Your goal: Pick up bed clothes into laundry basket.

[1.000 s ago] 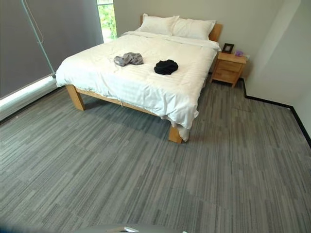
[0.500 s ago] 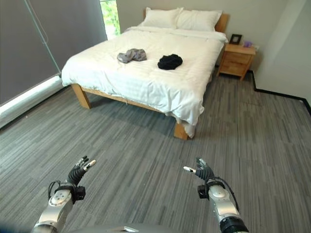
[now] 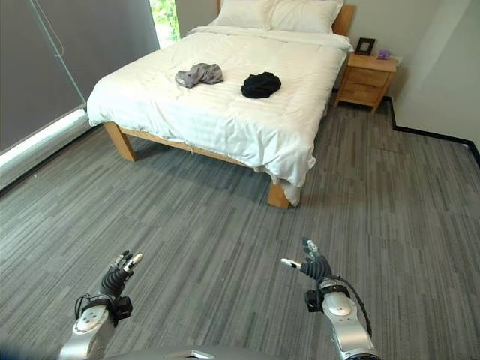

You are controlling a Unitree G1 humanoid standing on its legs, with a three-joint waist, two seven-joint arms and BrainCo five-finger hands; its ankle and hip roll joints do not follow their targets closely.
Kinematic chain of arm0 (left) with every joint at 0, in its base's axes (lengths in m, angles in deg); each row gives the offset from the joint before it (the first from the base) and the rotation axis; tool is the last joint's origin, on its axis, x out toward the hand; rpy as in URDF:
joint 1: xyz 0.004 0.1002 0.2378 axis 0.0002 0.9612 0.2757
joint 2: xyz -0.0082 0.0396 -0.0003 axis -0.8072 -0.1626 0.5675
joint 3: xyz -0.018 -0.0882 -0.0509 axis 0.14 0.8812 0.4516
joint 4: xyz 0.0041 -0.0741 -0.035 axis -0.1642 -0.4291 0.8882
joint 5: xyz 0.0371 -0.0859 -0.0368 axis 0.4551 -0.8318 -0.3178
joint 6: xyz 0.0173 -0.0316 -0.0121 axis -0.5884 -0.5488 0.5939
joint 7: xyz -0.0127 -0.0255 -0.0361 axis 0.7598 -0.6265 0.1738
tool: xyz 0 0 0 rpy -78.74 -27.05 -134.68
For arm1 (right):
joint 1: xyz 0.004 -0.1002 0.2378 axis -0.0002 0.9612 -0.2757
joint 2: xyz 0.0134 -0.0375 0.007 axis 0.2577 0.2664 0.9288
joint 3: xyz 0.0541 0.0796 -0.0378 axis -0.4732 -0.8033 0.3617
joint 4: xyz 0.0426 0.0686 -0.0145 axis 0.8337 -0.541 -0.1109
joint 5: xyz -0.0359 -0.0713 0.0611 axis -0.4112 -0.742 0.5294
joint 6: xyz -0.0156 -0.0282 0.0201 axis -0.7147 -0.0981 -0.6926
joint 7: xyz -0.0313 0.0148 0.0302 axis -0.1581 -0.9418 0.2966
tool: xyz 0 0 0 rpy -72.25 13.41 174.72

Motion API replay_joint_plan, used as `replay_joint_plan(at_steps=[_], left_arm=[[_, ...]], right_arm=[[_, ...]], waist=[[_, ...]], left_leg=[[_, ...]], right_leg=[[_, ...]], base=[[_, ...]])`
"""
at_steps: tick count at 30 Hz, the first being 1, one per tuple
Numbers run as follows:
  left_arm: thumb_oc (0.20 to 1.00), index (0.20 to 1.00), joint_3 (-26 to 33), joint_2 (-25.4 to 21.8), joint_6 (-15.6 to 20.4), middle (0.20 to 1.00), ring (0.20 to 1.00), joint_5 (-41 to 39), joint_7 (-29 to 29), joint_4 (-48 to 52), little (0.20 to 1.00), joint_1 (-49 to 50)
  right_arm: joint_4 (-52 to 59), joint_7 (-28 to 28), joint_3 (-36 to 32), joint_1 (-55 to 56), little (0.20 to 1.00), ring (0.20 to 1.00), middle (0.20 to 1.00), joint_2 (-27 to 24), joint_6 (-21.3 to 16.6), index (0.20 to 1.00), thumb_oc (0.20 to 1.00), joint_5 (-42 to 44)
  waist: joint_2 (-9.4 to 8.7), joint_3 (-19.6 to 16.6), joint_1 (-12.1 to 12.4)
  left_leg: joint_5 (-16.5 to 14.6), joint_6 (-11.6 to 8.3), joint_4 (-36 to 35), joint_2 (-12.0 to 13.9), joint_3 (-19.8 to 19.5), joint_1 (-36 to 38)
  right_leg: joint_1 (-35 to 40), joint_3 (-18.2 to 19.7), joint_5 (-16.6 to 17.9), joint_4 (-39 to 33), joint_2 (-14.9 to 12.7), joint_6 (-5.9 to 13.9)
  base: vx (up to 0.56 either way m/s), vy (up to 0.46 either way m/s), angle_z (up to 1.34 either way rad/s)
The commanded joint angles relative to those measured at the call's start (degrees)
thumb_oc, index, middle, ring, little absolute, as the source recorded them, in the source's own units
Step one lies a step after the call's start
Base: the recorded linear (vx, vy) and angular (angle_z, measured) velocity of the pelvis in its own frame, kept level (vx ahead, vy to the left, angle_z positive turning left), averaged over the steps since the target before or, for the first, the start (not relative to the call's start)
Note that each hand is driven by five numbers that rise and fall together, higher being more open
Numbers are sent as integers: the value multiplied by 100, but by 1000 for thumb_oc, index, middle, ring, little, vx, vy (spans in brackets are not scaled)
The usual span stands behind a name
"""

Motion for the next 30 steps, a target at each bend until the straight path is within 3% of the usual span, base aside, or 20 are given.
replay_joint_plan(at_steps=[1, 11, 15, 16, 17, 19, 21, 22, 23, 24, 26, 27, 28, 29, 30], left_arm=[[1000, 1000, 283, -312, 354, 1000, 1000, -112, 149, 201, 1000, -266], [1000, 1000, 550, -517, 429, 1000, 1000, -4, 391, 598, 1000, -323], [1000, 1000, 630, -635, 445, 1000, 1000, 4, 423, 545, 1000, -367], [1000, 1000, 634, -674, 445, 1000, 1000, 0, 407, 578, 1000, -358], [1000, 1000, 634, -674, 443, 1000, 1000, 0, 407, 580, 1000, -357], [1000, 1000, 644, -706, 407, 1000, 1000, 29, 388, 639, 1000, -336], [1000, 1000, 611, -741, 370, 1000, 1000, 81, 384, 668, 1000, -358], [1000, 1000, 599, -750, 358, 1000, 1000, 119, 391, 669, 1000, -383], [1000, 1000, 599, -750, 358, 1000, 1000, 119, 391, 669, 1000, -383], [1000, 1000, 599, -725, 353, 1000, 1000, 123, 411, 654, 1000, -432], [1000, 1000, 551, -694, 355, 1000, 1000, 87, 367, 594, 1000, -438], [1000, 1000, 501, -679, 355, 1000, 1000, 101, 339, 556, 1000, -462], [1000, 1000, 503, -679, 356, 1000, 1000, 100, 338, 554, 1000, -458], [1000, 1000, 445, -668, 315, 1000, 1000, 183, 267, 554, 1000, -482], [1000, 1000, 417, -606, 297, 1000, 1000, 228, 208, 702, 1000, -436]], right_arm=[[195, -134, 53, -419, 1000, 1000, 1000, 85, -317, 1000, 1000, -142], [129, -190, 265, -858, 1000, 1000, 1000, 69, -303, 1000, 1000, -231], [116, -188, 393, -1089, 1000, 1000, 1000, 68, -294, 1000, 1000, -277], [182, -204, 374, -1049, 1000, 1000, 1000, 83, -316, 1000, 1000, -269], [184, -204, 373, -1048, 1000, 1000, 1000, 84, -315, 1000, 1000, -269], [313, -201, 384, -1035, 1000, 1000, 1000, 96, -315, 1000, 1000, -271], [363, -196, 402, -1031, 1000, 1000, 1000, 102, -304, 1000, 1000, -281], [396, -175, 393, -1024, 1000, 1000, 1000, 105, -292, 1000, 1000, -302], [396, -175, 394, -1024, 1000, 1000, 1000, 105, -292, 1000, 1000, -302], [482, -111, 311, -944, 1000, 1000, 1000, 8, -276, 1000, 1000, -304], [438, -116, 268, -915, 1000, 1000, 1000, -48, -286, 1000, 1000, -249], [402, -126, 248, -903, 1000, 1000, 1000, -57, -297, 1000, 1000, -187], [400, -126, 252, -901, 1000, 1000, 1000, -58, -298, 1000, 1000, -188], [517, -110, 156, -799, 1000, 1000, 1000, -94, -256, 1000, 1000, -105], [593, -84, 63, -726, 1000, 1000, 1000, -114, -245, 1000, 1000, -87]], waist=[[-431, -6, 80], [-499, 136, 290], [-424, 248, 397], [-398, 355, 392], [-409, 348, 397], [-324, 481, 353], [-242, 609, 286], [-215, 650, 225], [-219, 649, 225], [-215, 721, 16], [-320, 732, -125], [-365, 741, -316], [-318, 745, -320], [-419, 695, -514], [-403, 609, -577]], left_leg=[[515, 178, -213, -41, -306, -209], [472, 299, -188, -127, -265, -368], [398, 444, -159, -236, -287, -360], [329, 544, -117, -343, -385, -290], [332, 549, -113, -356, -379, -305], [266, 685, -31, -444, -403, -244], [177, 775, 126, -455, -480, -217], [128, 788, 186, -440, -569, -170], [127, 789, 187, -444, -569, -172], [-26, 753, 266, -486, -858, 128], [-179, 690, 266, -609, -1120, 392], [-225, 662, 269, -672, -1386, 626], [-264, 661, 252, -616, -1389, 674], [-257, 606, 193, -723, -1696, 961], [-275, 578, 258, -745, -1862, 1143]], right_leg=[[239, -34, 979, -662, -376, 89], [40, -4, 965, -467, -509, 198], [-294, 50, 831, 403, -713, 280], [-548, 99, 1156, 1138, -877, 295], [-584, 112, 1137, 1183, -892, 302], [-1035, 134, 1790, 2206, -1091, 252], [-1475, 257, 1818, 3001, -1026, 188], [-1721, 290, 1665, 3131, -847, 166], [-1727, 292, 1659, 3141, -852, 166], [-2201, 133, 1515, 2434, -445, 182], [-2355, 86, 1660, 1442, -271, 244], [-2377, 259, 1882, 630, 35, 274], [-2325, 237, 1857, 603, 84, 273], [-2465, 399, 2134, 28, 196, 412], [-2337, 263, 2221, -23, 139, 382]], base=[[0, 0, 0], [15, 73, -2], [45, 188, -1], [58, 188, -2], [65, 252, 12], [27, 248, 36], [108, 206, 9], [109, 79, 14], [351, 32, 40], [438, -11, 41], [512, -33, 54], [348, -22, 91], [525, 0, 104], [599, 2, 129], [572, 0, 127]])
